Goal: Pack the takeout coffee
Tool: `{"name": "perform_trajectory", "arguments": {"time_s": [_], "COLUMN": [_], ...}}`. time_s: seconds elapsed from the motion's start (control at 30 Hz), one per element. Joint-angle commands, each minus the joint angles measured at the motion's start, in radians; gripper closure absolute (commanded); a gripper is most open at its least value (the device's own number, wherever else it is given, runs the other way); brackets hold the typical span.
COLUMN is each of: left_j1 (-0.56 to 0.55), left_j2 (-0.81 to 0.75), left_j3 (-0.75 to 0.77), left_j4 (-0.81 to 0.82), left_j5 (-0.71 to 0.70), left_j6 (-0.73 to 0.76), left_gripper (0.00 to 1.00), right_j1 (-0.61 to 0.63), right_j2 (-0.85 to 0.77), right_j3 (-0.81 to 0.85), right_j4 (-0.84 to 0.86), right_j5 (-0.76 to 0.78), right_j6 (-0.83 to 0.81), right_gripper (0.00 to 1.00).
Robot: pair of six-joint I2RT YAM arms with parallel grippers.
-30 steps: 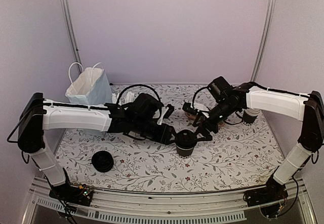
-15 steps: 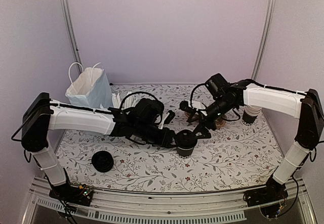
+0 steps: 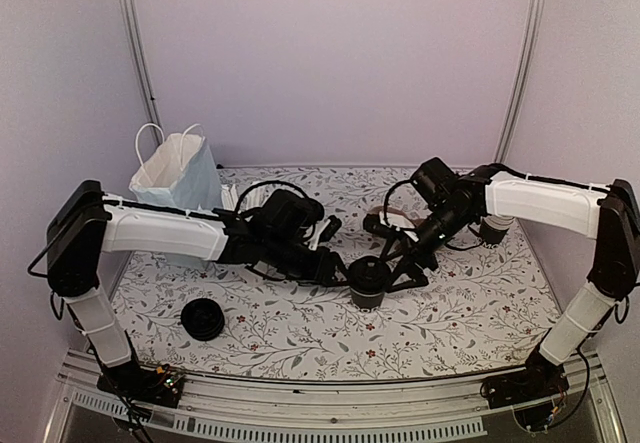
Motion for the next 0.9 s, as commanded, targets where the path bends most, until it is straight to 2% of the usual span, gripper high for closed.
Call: {"name": "perform_trajectory", "arguments": {"time_s": [0.0, 0.2, 0.43, 0.87], "left_j1": [0.026, 0.041, 0.044, 0.046], "left_j2": [0.041, 0.055, 0.07, 0.123], "left_j3": [0.0, 0.004, 0.032, 0.116], "left_j4": [-0.013, 0.007, 0.035, 0.031], "left_j5": [0.021, 0.066, 0.098, 0.118], "left_j6": [0.014, 0.007, 0.004, 0.011], "left_gripper": [0.5, 0.52, 0.53, 0.54], "right_j1": [-0.003, -0.084, -0.24, -0.248], "right_j2": [-0.043, -0.037, 0.02, 0.145], "right_j3": [0.001, 0.042, 0.036, 0.01], "right_j4": [-0.042, -0.032, 0.053, 0.046], "right_j5": [-0.062, -0.099, -0.144, -0.257], "right_j6": [0.034, 0.094, 0.25, 0.287], "right_gripper": [0.04, 0.05, 0.11, 0.22]}}
